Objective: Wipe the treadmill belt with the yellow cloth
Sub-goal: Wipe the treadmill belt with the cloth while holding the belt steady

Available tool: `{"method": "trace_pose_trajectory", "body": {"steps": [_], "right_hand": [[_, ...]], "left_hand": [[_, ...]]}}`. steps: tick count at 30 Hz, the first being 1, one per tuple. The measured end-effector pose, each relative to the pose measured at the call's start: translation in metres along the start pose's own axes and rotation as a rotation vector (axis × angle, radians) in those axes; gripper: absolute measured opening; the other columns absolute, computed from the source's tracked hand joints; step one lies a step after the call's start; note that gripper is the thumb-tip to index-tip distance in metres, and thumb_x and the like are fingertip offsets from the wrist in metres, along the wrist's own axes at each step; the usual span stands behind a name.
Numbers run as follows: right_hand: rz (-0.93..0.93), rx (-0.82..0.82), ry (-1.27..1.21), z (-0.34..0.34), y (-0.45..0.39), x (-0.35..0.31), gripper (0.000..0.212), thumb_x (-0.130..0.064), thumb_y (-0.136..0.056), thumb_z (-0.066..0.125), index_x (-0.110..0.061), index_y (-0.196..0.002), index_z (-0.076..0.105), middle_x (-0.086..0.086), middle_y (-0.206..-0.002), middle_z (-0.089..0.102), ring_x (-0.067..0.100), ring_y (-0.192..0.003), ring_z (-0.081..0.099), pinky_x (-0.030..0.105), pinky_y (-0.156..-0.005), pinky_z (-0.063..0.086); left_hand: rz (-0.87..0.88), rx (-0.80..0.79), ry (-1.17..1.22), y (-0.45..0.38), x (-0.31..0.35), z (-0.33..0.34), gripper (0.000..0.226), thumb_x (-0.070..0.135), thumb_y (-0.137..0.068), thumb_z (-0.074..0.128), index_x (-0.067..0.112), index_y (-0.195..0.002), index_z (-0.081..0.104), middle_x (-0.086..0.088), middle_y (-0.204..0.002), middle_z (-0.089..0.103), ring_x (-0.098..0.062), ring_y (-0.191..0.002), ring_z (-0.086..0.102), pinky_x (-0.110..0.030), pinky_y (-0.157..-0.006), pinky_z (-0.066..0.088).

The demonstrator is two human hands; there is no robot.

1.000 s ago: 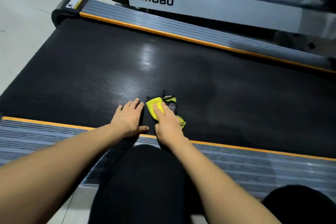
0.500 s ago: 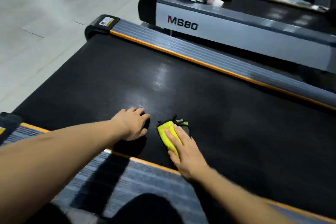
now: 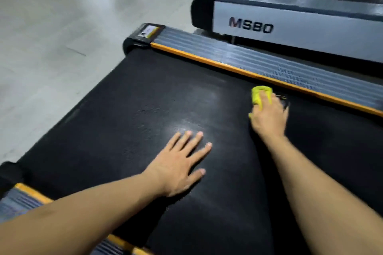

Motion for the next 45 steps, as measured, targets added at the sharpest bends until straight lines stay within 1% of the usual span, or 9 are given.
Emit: {"method": "trace_pose_trajectory", "body": {"steps": [5, 8, 16, 20, 23, 28, 35, 40, 45], "right_hand": [[-0.051, -0.006, -0.064, 0.027, -0.035, -0.062, 0.050, -0.031, -0.094, 0.048, -0.020, -0.143, 0.047, 0.016, -0.152, 0.040, 0.037, -0.136, 0.039, 0.054, -0.112, 0.028], [-0.193, -0.057, -0.034, 0.044, -0.047, -0.125, 0.048, -0.032, -0.087, 0.053, -0.021, -0.134, 0.052, 0.014, -0.141, 0.049, 0.037, -0.125, 0.049, 0.050, -0.103, 0.037], [-0.458, -0.170, -0.145, 0.047, -0.056, -0.168, 0.050, -0.027, -0.082, 0.048, -0.026, -0.131, 0.056, 0.006, -0.140, 0.054, 0.035, -0.123, 0.050, 0.047, -0.100, 0.044], [-0.158, 0.043, -0.128, 0.026, -0.029, -0.069, 0.043, -0.028, -0.076, 0.049, -0.022, -0.117, 0.062, 0.011, -0.120, 0.063, 0.039, -0.105, 0.057, 0.044, -0.082, 0.049], [0.150, 0.155, -0.101, 0.012, -0.009, -0.007, 0.049, -0.025, -0.086, 0.049, -0.021, -0.134, 0.055, 0.014, -0.139, 0.052, 0.039, -0.124, 0.048, 0.051, -0.102, 0.040], [0.258, 0.119, -0.200, 0.026, -0.017, -0.071, 0.040, -0.024, -0.082, 0.052, -0.017, -0.121, 0.061, 0.017, -0.127, 0.057, 0.042, -0.116, 0.053, 0.049, -0.097, 0.046], [-0.507, -0.171, -0.161, 0.054, 0.024, -0.239, 0.052, -0.025, -0.089, 0.055, -0.026, -0.140, 0.048, 0.004, -0.145, 0.046, 0.028, -0.132, 0.043, 0.045, -0.108, 0.036], [-0.133, -0.054, -0.117, 0.036, 0.028, -0.122, 0.055, -0.027, -0.079, 0.054, -0.031, -0.134, 0.050, 0.005, -0.132, 0.054, 0.034, -0.108, 0.056, 0.041, -0.086, 0.048], [0.213, 0.112, -0.087, 0.000, 0.047, -0.004, 0.055, -0.024, -0.090, 0.052, -0.019, -0.145, 0.046, 0.018, -0.150, 0.042, 0.038, -0.133, 0.042, 0.052, -0.107, 0.035]], "left_hand": [[0.072, 0.107, 0.045, -0.006, -0.032, 0.003, 0.065, 0.060, -0.102, 0.025, 0.036, -0.161, 0.012, 0.002, -0.171, 0.005, -0.022, -0.158, 0.003, -0.042, -0.128, 0.004], [-0.262, 0.277, 0.091, -0.007, -0.065, 0.003, 0.065, 0.056, -0.099, 0.028, 0.029, -0.158, 0.030, -0.009, -0.166, 0.026, -0.031, -0.153, 0.025, -0.046, -0.127, 0.015], [-0.379, 0.282, 0.117, -0.006, -0.071, 0.007, 0.066, 0.058, -0.099, 0.021, 0.036, -0.160, 0.018, -0.001, -0.170, 0.013, -0.021, -0.158, 0.005, -0.041, -0.128, 0.004], [-0.345, 0.248, 0.117, -0.004, -0.076, 0.006, 0.067, 0.061, -0.098, 0.014, 0.038, -0.161, 0.010, 0.000, -0.171, 0.007, -0.020, -0.158, 0.000, -0.040, -0.128, 0.001], [-0.319, 0.248, 0.089, -0.002, -0.078, 0.007, 0.068, 0.061, -0.098, 0.011, 0.036, -0.161, 0.009, -0.001, -0.171, 0.006, -0.021, -0.158, 0.002, -0.040, -0.128, 0.001], [-0.361, 0.304, 0.092, -0.005, -0.071, 0.011, 0.071, 0.056, -0.100, 0.017, 0.023, -0.162, 0.014, -0.003, -0.170, 0.011, -0.021, -0.158, 0.006, -0.040, -0.129, 0.004], [-0.464, 0.315, 0.100, -0.002, -0.078, 0.011, 0.076, 0.052, -0.098, 0.015, 0.009, -0.161, 0.016, -0.008, -0.170, 0.013, -0.023, -0.157, 0.009, -0.038, -0.128, 0.005], [-0.447, 0.296, 0.126, 0.001, -0.081, 0.011, 0.076, 0.055, -0.099, 0.012, 0.013, -0.162, 0.009, -0.003, -0.171, 0.006, -0.019, -0.158, 0.001, -0.037, -0.128, 0.000], [-0.454, 0.281, 0.104, -0.003, -0.081, 0.012, 0.077, 0.054, -0.098, 0.010, 0.011, -0.162, 0.008, -0.006, -0.171, 0.005, -0.023, -0.158, 0.002, -0.039, -0.128, 0.001]]}}
Point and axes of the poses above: each hand's wrist, its own y-axis away from the middle knuckle, its own z-axis out of the palm, x = y × z, the point moved 1 cm from there along -y, towards the middle knuckle
